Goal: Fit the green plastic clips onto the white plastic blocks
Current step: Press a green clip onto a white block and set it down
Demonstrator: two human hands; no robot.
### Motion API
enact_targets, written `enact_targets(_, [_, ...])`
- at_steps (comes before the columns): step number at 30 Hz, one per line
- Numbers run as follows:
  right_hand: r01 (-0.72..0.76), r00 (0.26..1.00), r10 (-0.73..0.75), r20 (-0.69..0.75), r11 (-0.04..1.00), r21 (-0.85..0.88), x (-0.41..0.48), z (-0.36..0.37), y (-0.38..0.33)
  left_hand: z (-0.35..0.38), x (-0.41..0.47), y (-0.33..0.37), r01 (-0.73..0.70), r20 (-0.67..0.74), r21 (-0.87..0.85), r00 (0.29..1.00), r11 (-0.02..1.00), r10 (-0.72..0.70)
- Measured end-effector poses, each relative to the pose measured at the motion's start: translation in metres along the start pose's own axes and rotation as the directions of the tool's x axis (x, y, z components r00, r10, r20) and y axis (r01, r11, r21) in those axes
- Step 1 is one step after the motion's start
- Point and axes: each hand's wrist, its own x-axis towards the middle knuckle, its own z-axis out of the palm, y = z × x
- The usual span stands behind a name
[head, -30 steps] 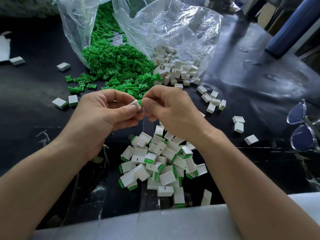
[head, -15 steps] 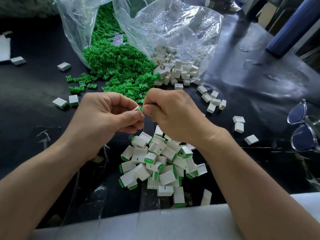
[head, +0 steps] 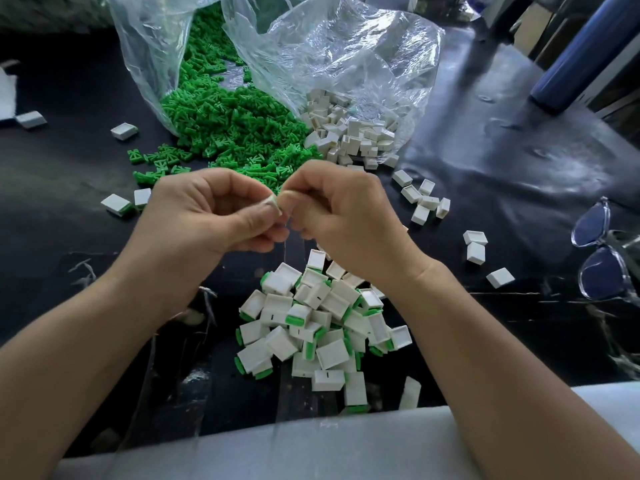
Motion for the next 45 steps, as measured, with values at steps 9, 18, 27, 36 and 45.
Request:
enact_targets(9, [-0.513, 0.853, 0.328, 0.406, 0.668, 0.539, 0.004, 0.001, -0.003, -0.001, 0.002, 0.000, 0.009, 0.004, -0.110, 1.000, 0.994, -0.008])
enact_targets(18, [-0.592, 0.798, 0.294, 0.527, 0.548, 0.591, 0.001, 0.007, -0.013, 0.002, -0.002, 0.001, -0.015, 0.092, -0.151, 0.995, 0.988, 0.029])
enact_targets(27, [-0.562, 0.820, 0.286, 0.495, 0.561, 0.607, -0.002, 0.007, -0.015, 0.004, -0.003, 0.002, -0.034, 0.073, -0.131, 0.996, 0.991, 0.044])
enact_targets(36, [-0.589, 0.802, 0.296, 0.519, 0.537, 0.604, 0.000, 0.007, -0.019, 0.004, -0.003, 0.004, -0.027, 0.049, -0.188, 0.998, 0.982, 0.036])
enact_targets(45, [-0.559, 0.817, 0.284, 0.502, 0.602, 0.569, 0.001, 0.002, -0.016, 0.001, 0.000, 0.004, 0.036, 0.084, -0.204, 0.996, 0.978, -0.019])
